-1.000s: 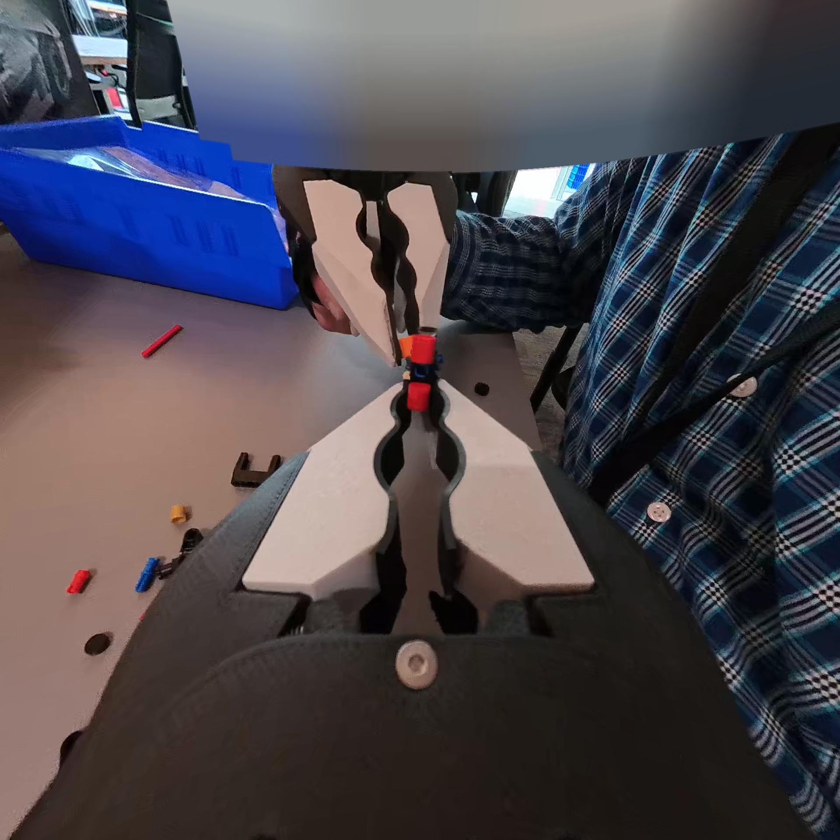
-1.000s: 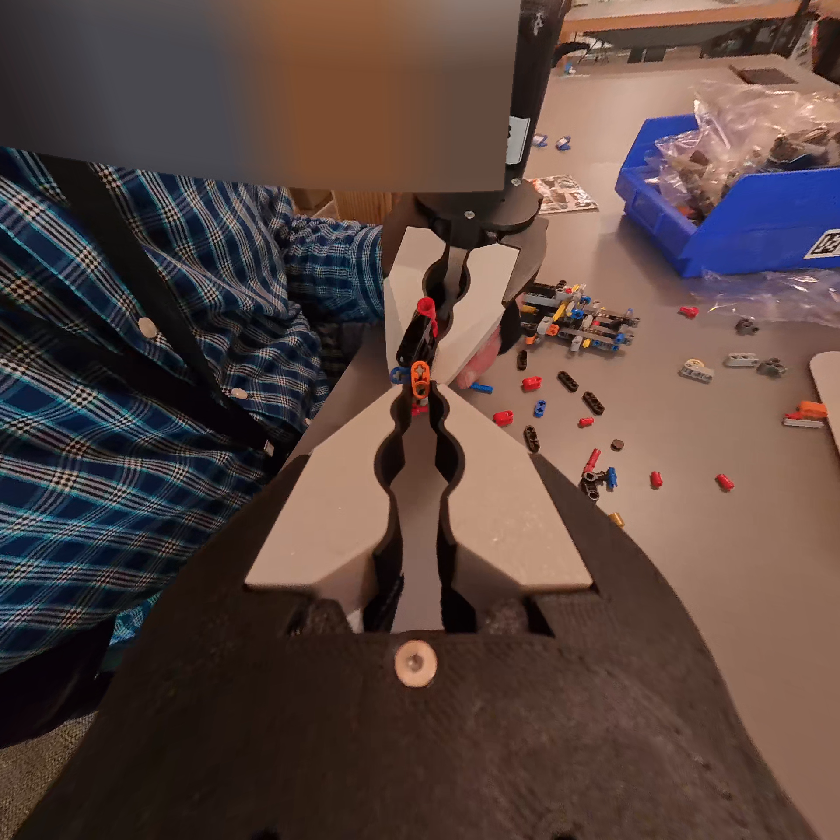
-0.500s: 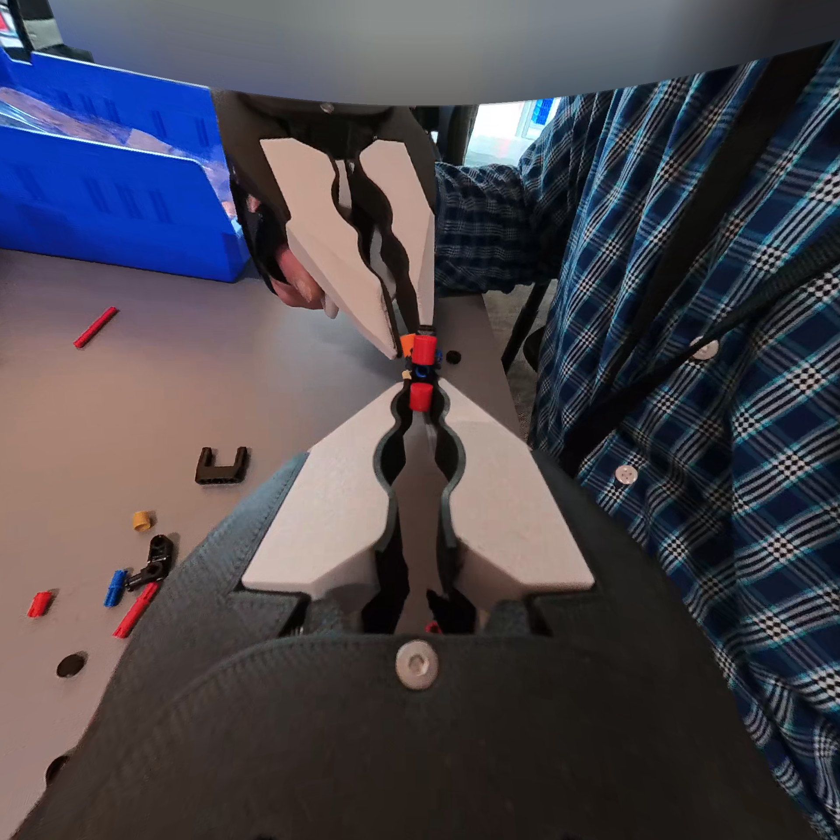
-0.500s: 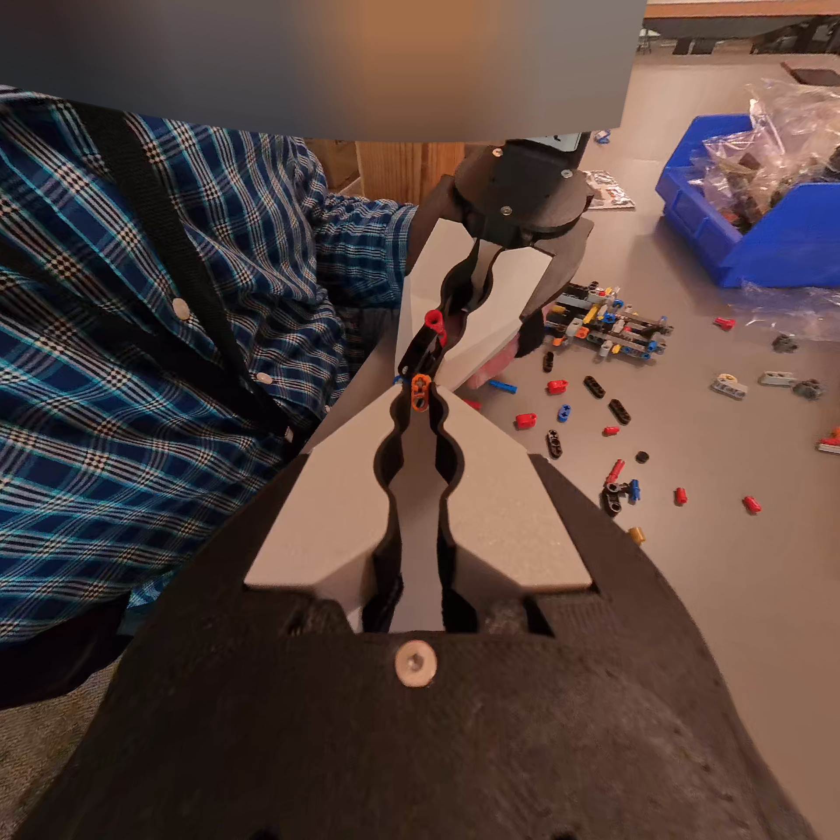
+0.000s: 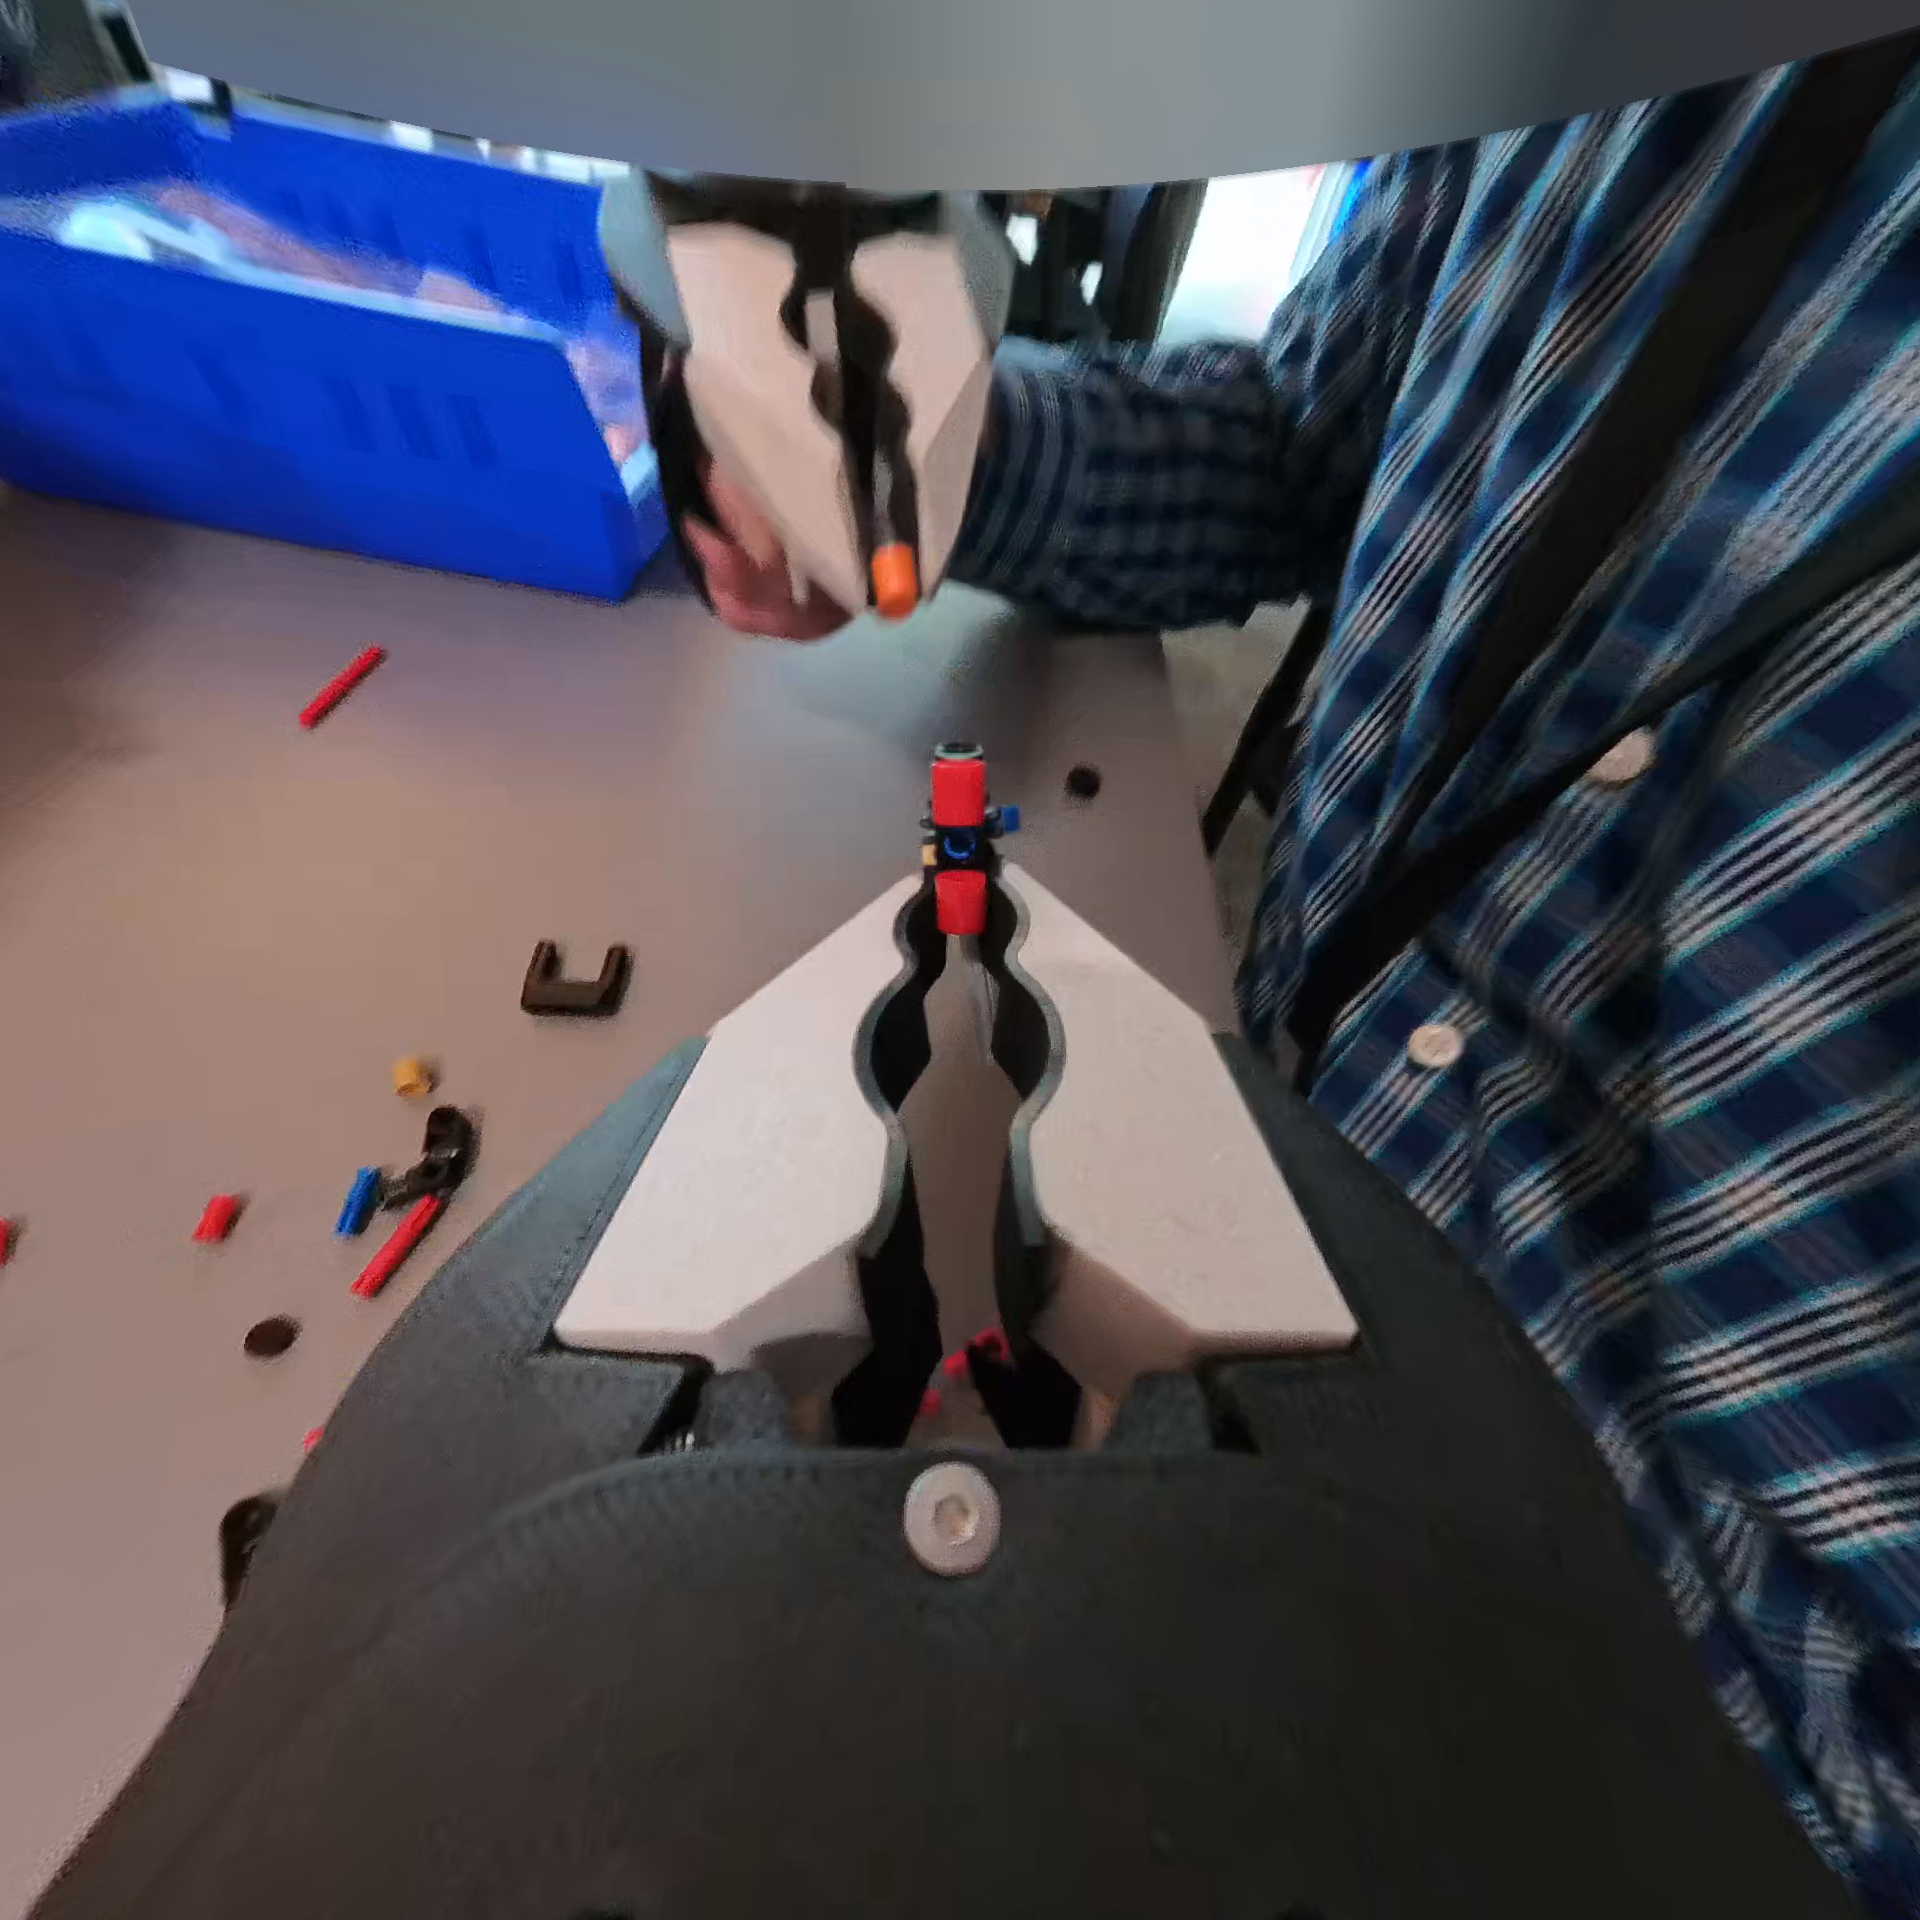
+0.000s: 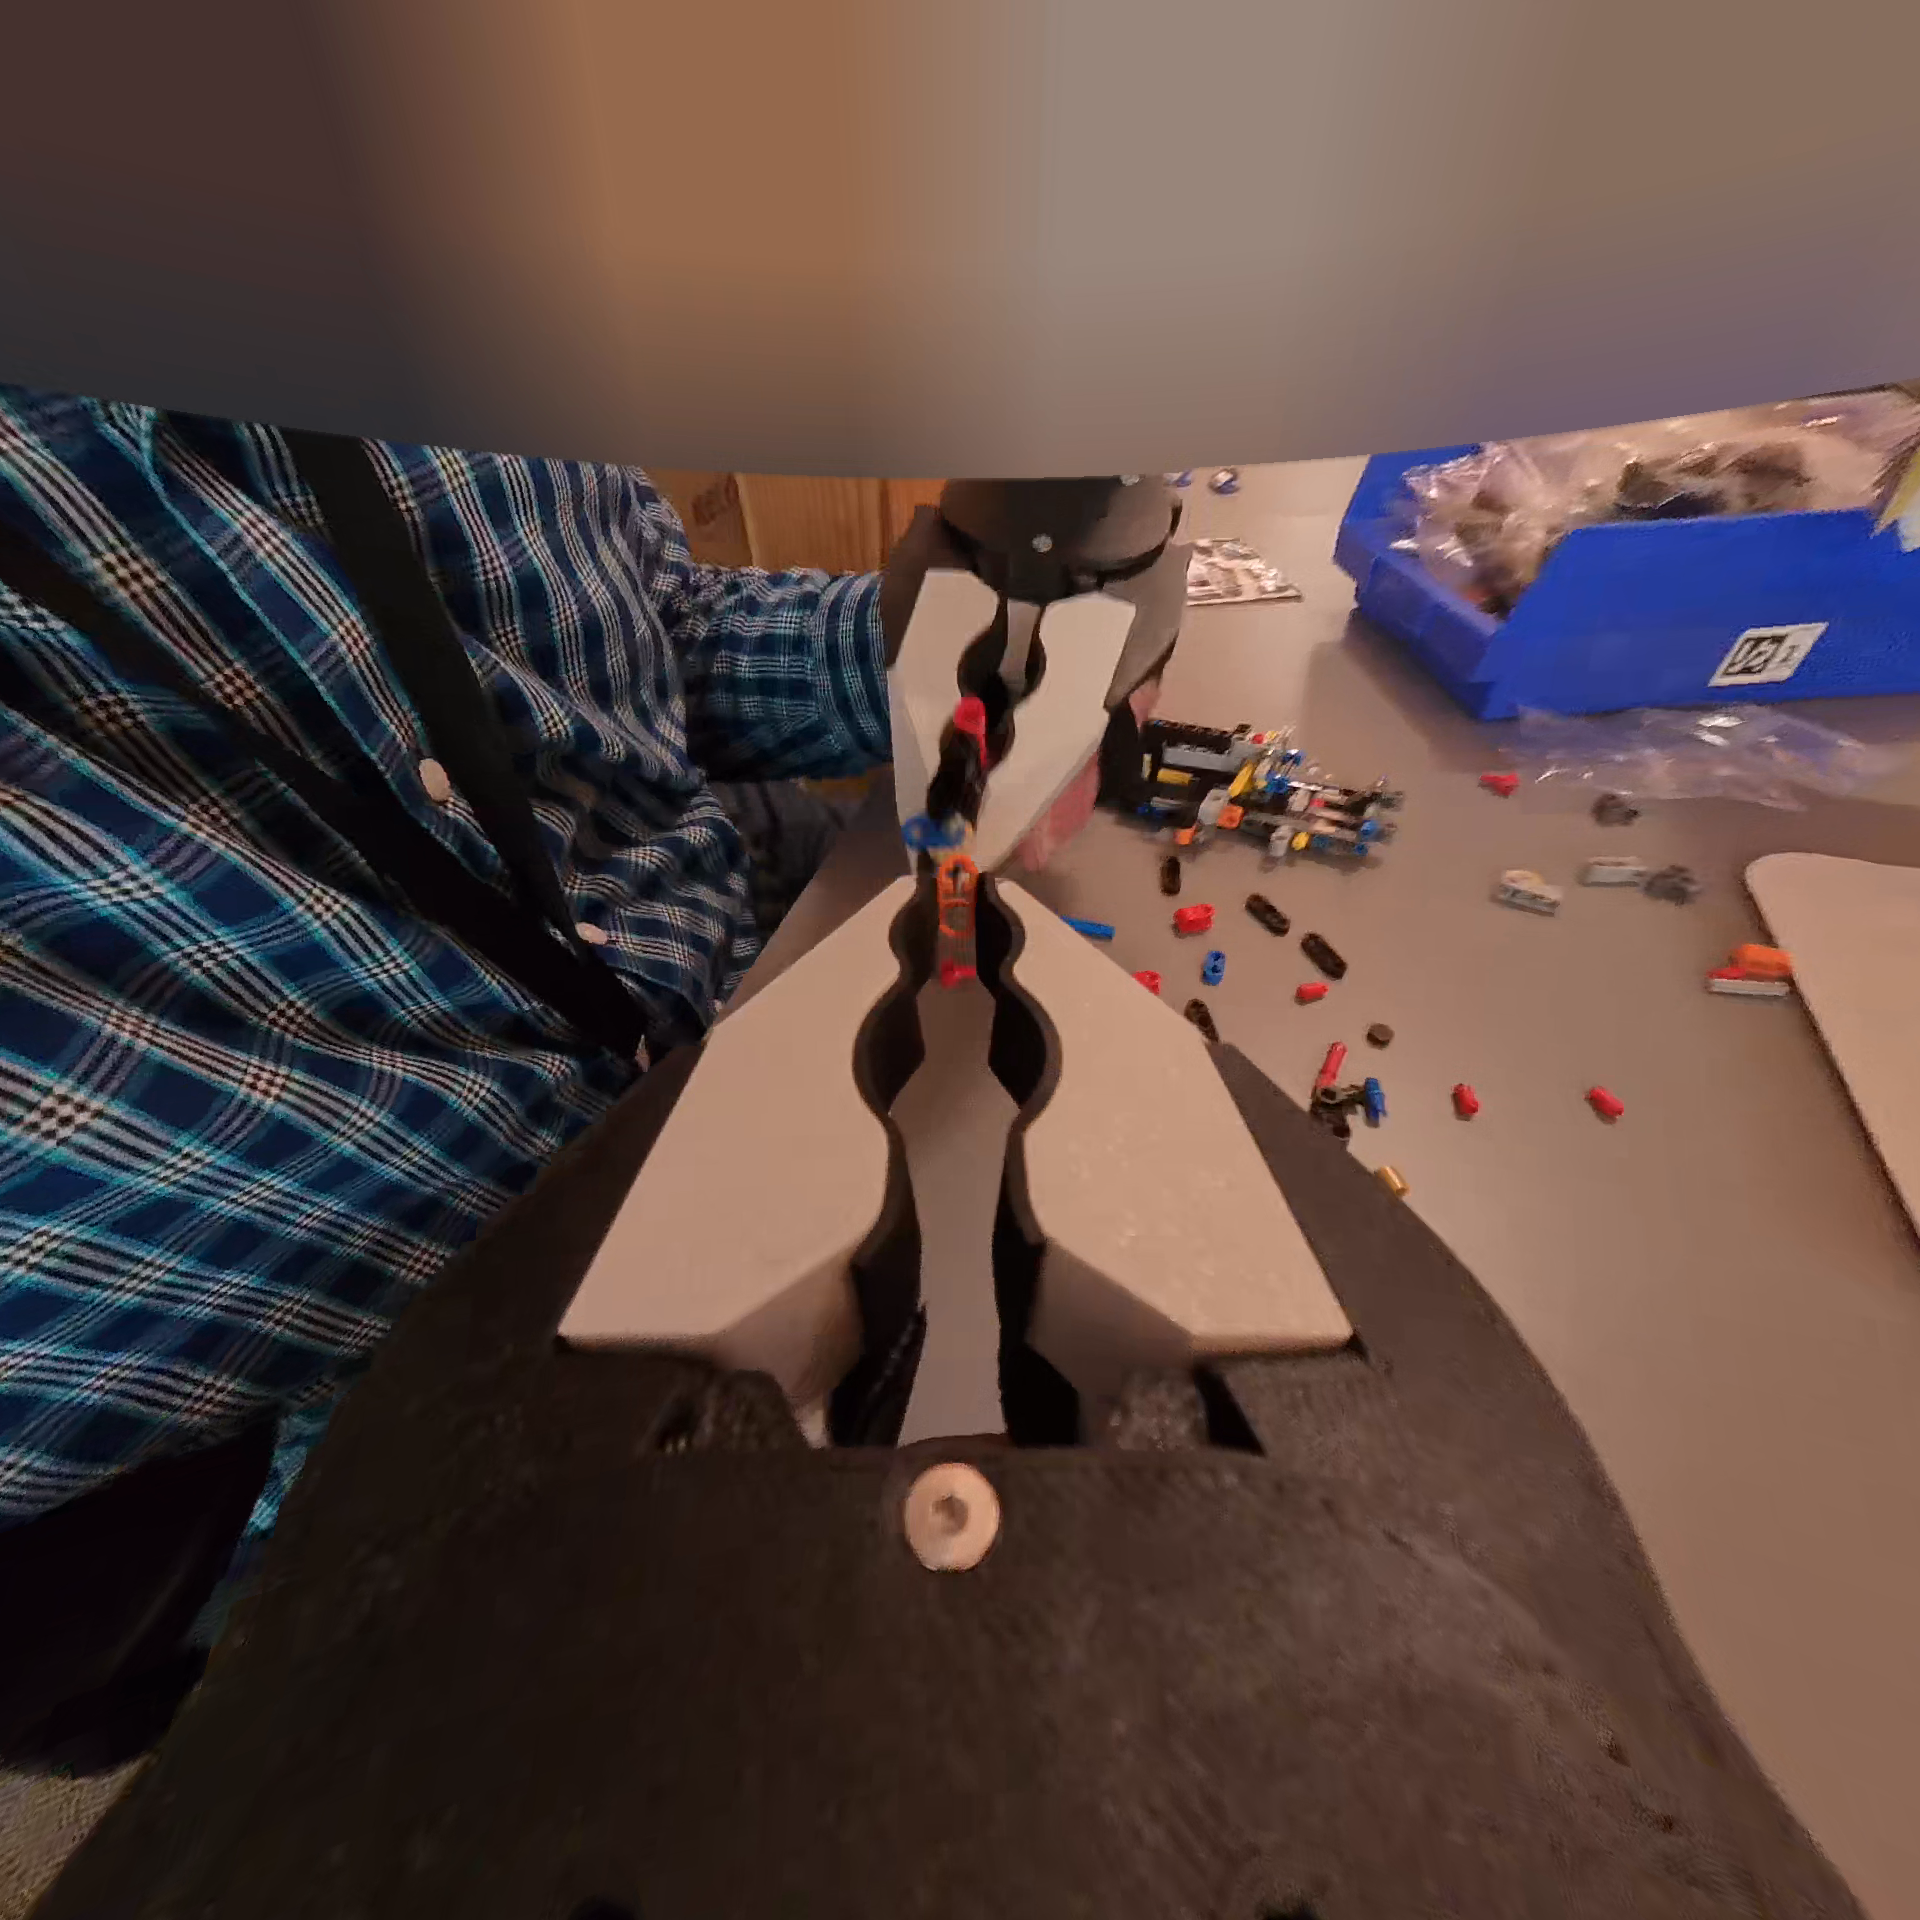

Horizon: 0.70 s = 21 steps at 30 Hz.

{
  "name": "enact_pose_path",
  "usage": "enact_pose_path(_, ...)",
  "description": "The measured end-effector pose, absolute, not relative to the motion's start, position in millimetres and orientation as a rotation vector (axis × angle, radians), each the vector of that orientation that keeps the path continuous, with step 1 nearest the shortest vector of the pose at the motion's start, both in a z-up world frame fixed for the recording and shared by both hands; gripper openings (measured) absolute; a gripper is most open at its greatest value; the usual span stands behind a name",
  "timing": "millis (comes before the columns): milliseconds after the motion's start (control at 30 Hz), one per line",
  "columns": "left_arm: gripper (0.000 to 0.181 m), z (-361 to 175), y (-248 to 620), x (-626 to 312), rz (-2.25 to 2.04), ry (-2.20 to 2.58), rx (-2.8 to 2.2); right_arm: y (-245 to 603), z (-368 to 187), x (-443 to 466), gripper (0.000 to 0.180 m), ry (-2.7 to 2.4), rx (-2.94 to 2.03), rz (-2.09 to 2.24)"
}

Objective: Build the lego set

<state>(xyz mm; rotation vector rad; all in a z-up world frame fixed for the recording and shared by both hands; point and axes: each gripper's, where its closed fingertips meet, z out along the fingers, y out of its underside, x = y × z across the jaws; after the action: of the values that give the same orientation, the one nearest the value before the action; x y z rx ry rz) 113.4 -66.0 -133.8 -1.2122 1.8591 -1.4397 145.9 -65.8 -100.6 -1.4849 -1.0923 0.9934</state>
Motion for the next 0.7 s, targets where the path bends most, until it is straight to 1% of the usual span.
enact_pose_path(67,0.005,-137,-69,117,-1.352,1.904,-1.213,-62,-118,141,0.004,-1.140,-1.548,0.943)
enact_pose_path(133,0.005,-145,-69,118,-1.381,1.904,-1.253,-62,-129,140,0.004,-1.139,-1.605,0.997)
enact_pose_path(233,0.005,-144,-58,121,-1.440,1.793,-1.346,-62,-169,138,0.004,-1.248,-1.779,0.844)
enact_pose_path(300,0.005,-147,-53,123,-1.464,1.753,-1.403,-64,-189,136,0.004,-1.267,-1.861,0.831)
enact_pose_path(367,0.005,-149,-49,125,-1.496,1.720,-1.448,-62,-206,139,0.012,-1.297,-1.934,0.745)
enact_pose_path(600,0.005,-154,-42,128,-1.498,1.685,-1.510,-57,-209,141,0.018,-1.268,-1.971,0.718)
enact_pose_path(700,0.005,-153,-41,130,-1.542,1.653,-1.521,-45,-174,137,0.024,-1.090,-1.868,0.854)
